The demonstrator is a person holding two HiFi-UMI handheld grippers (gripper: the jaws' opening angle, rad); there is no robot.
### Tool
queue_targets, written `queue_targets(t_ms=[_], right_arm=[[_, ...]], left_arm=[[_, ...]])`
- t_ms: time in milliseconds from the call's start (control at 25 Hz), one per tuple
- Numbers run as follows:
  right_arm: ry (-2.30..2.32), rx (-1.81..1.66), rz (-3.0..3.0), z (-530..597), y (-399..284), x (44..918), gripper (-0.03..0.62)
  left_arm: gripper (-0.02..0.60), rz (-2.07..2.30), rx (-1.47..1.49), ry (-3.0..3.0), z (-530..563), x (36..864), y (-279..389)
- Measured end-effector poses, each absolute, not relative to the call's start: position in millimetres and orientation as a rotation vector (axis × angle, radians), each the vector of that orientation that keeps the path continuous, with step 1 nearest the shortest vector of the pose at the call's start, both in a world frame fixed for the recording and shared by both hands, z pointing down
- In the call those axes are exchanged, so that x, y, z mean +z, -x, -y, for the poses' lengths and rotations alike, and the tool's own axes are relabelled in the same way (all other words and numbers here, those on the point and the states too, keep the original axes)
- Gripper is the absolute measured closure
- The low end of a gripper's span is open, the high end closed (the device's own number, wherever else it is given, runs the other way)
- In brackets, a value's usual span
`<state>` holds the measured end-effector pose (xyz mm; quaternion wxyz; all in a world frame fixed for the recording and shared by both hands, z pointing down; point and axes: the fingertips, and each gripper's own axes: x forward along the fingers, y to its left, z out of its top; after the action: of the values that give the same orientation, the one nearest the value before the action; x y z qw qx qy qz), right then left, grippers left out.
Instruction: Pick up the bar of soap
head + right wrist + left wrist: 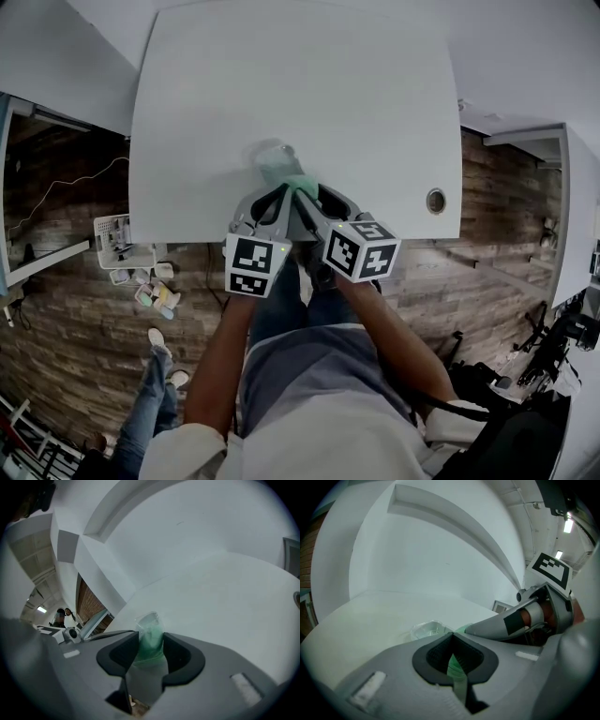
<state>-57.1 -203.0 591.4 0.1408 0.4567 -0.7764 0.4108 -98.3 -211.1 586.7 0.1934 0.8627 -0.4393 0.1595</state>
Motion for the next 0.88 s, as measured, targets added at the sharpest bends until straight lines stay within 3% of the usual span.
queue_targets(t_ms=[440, 880], right_arm=[[-1.162, 0.868, 2.292, 201, 67, 587, 0.434], [-1.114, 1.081, 2.325, 204, 65, 592, 0.431]], left_arm=[[0.579, 1.298, 0.513, -2.349, 211, 588, 109], [0.58, 1.28, 0.493, -2.341, 213, 589, 108]])
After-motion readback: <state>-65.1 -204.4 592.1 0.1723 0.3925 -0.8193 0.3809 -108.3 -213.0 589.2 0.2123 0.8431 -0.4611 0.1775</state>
